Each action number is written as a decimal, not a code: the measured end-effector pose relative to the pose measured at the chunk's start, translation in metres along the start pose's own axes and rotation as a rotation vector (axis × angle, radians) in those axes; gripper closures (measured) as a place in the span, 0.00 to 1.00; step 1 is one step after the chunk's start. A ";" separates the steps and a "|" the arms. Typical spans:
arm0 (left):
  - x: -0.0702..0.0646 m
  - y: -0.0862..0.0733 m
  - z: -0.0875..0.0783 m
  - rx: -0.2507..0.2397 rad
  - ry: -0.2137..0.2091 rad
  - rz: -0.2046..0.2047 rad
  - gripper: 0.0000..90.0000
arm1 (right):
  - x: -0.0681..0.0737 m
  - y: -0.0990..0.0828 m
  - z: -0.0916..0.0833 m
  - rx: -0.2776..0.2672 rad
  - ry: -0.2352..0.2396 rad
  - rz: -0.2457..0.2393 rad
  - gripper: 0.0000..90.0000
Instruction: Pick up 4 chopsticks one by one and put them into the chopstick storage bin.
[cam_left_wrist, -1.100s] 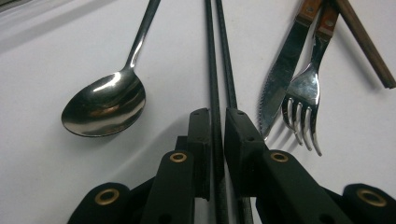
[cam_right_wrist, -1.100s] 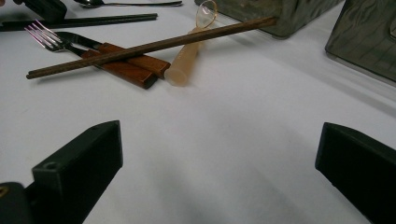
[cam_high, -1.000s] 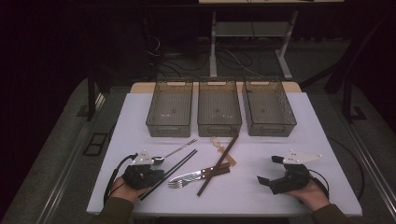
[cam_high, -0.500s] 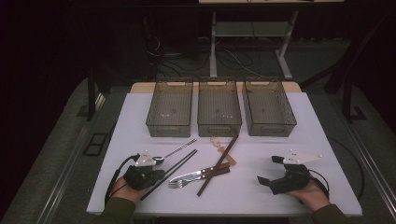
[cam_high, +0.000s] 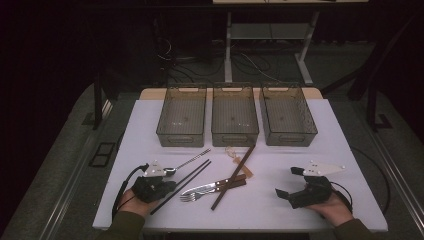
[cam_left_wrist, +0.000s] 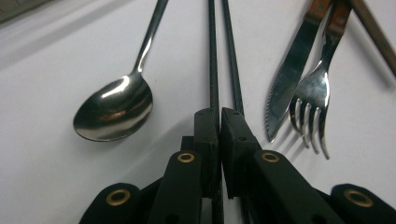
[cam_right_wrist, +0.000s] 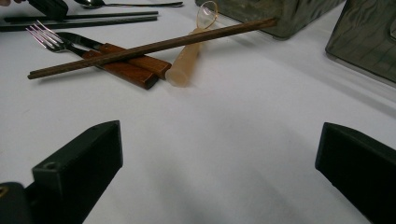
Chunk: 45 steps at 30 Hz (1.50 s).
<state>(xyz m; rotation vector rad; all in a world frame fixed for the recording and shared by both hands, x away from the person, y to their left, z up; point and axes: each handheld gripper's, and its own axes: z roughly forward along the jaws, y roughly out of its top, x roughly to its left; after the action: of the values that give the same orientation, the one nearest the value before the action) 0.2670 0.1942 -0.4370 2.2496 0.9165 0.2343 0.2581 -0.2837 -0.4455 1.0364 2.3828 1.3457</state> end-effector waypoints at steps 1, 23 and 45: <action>0.000 0.000 -0.001 -0.001 -0.002 -0.003 0.95 | 0.000 0.000 0.000 0.000 0.000 0.000 0.01; -0.001 0.008 -0.011 -0.047 -0.012 -0.012 0.95 | 0.000 0.000 0.002 0.000 0.003 -0.003 0.01; -0.003 0.021 -0.013 -0.104 -0.031 -0.020 0.95 | 0.001 0.000 0.001 -0.001 0.006 -0.005 0.01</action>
<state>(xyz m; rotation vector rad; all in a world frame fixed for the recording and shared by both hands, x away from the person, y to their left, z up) 0.2710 0.1878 -0.4128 2.1424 0.8896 0.2324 0.2578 -0.2818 -0.4455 1.0269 2.3874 1.3497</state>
